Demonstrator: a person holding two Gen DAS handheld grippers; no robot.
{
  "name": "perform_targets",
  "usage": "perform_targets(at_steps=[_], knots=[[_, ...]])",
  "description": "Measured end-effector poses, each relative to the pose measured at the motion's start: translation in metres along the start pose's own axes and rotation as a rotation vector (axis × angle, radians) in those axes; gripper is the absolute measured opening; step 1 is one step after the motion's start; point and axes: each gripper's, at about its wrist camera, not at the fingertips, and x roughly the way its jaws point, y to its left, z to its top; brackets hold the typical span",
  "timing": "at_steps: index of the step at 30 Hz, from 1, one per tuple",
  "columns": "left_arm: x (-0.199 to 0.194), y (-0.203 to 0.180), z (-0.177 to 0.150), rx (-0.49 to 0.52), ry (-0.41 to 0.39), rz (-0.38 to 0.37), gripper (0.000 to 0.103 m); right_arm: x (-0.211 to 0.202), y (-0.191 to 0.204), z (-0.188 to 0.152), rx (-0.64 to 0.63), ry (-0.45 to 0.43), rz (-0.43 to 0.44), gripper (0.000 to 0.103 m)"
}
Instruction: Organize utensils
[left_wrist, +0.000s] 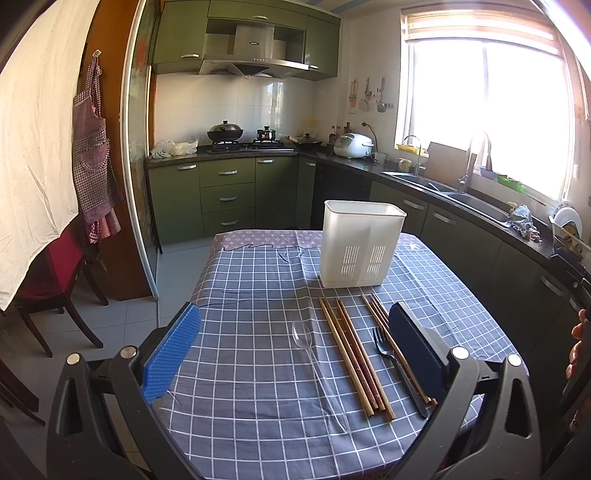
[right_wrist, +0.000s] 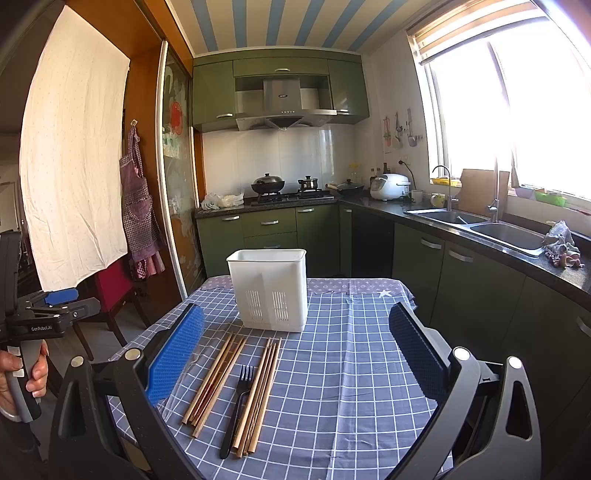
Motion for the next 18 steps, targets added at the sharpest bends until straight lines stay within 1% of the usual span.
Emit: perform_targets(at_steps=[18], knots=[[0.0007,-0.0011,-0.0009,0.001,0.01,-0.001,0.097,0.0051,-0.0021,-0.001,0.004,0.01,-0.005,0.099]])
